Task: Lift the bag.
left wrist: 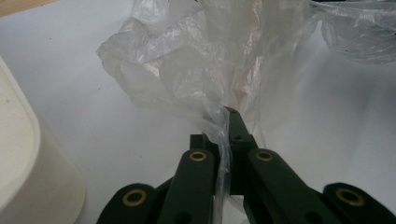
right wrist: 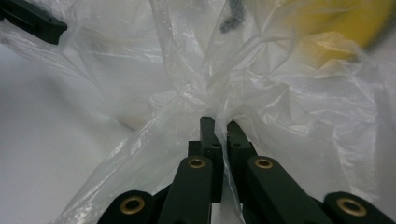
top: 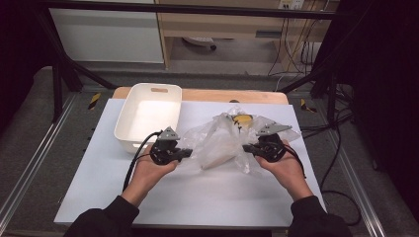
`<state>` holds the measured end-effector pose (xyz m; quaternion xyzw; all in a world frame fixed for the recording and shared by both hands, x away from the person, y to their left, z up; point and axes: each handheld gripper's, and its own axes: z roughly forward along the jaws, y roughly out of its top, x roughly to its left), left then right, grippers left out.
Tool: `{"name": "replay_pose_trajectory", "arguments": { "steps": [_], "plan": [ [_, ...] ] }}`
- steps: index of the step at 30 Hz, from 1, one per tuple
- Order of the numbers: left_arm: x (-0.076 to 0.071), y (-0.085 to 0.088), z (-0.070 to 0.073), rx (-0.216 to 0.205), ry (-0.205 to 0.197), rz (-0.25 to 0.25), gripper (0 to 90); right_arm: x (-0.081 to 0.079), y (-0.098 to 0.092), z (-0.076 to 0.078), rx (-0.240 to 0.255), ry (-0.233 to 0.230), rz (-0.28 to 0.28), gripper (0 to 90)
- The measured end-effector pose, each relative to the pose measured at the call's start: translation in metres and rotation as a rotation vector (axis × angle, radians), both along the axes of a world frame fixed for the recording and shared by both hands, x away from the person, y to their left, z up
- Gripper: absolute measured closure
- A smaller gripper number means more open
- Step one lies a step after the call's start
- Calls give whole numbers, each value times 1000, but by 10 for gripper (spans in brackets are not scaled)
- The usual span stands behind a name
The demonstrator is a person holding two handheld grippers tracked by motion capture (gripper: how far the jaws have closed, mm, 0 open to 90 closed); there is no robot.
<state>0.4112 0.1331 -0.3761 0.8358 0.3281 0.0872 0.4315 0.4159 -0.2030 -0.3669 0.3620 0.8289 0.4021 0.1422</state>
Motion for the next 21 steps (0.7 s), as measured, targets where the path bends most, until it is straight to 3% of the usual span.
{"name": "replay_pose_trajectory", "arguments": {
  "steps": [21],
  "plan": [
    [17,5,27,2,-19,13,900,13,-13,30,23,-34,-37,900]
  ]
}}
